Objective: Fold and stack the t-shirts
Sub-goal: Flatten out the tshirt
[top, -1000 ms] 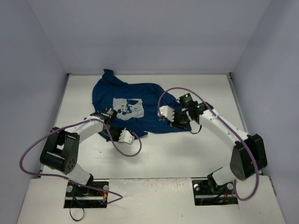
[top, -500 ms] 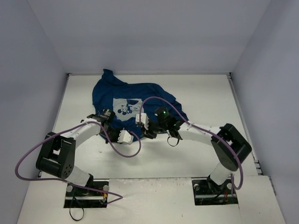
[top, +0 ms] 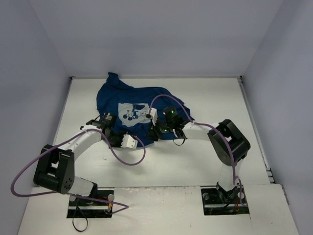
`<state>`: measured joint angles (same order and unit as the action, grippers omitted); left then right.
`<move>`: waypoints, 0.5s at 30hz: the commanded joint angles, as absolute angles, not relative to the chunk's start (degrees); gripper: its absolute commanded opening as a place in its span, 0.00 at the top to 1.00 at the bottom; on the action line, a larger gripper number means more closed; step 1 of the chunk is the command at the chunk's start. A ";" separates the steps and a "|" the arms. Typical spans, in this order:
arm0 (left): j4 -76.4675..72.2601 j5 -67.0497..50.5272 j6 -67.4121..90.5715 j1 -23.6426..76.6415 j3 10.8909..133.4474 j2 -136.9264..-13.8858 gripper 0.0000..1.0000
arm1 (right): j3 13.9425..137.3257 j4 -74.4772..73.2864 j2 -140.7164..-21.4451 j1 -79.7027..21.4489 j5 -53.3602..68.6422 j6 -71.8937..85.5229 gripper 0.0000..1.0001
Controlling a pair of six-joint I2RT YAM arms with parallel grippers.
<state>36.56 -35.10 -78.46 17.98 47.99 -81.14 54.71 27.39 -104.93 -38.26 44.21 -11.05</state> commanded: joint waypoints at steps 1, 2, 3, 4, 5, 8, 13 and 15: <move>37.35 -36.95 -80.91 17.58 48.35 -79.69 0.99 | 57.58 29.35 -105.49 -38.78 49.34 -8.67 0.70; 37.33 -37.02 -80.84 17.58 48.53 -79.82 0.99 | 57.76 28.62 -105.90 -39.17 50.13 -8.55 0.71; 37.27 -37.11 -80.73 17.58 48.62 -79.91 0.99 | 57.87 27.97 -106.39 -39.45 50.57 -8.25 0.71; 37.27 -37.18 -80.61 17.59 48.73 -79.97 0.99 | 58.02 27.07 -107.27 -39.74 50.74 -7.83 0.71; 37.27 -37.18 -80.65 17.63 48.92 -79.92 0.99 | 58.06 26.66 -107.86 -39.84 50.88 -7.46 0.72; 37.28 -37.06 -80.57 17.57 49.13 -79.52 0.99 | 58.67 24.00 -109.43 -39.90 51.83 -6.93 0.82; 37.55 -37.22 -79.72 17.21 48.65 -76.72 1.00 | 59.38 19.61 -107.54 -39.37 54.75 -4.80 1.00; 37.86 -37.80 -79.73 17.04 47.85 -73.94 1.00 | 58.84 18.40 -105.13 -39.27 56.07 -2.84 1.00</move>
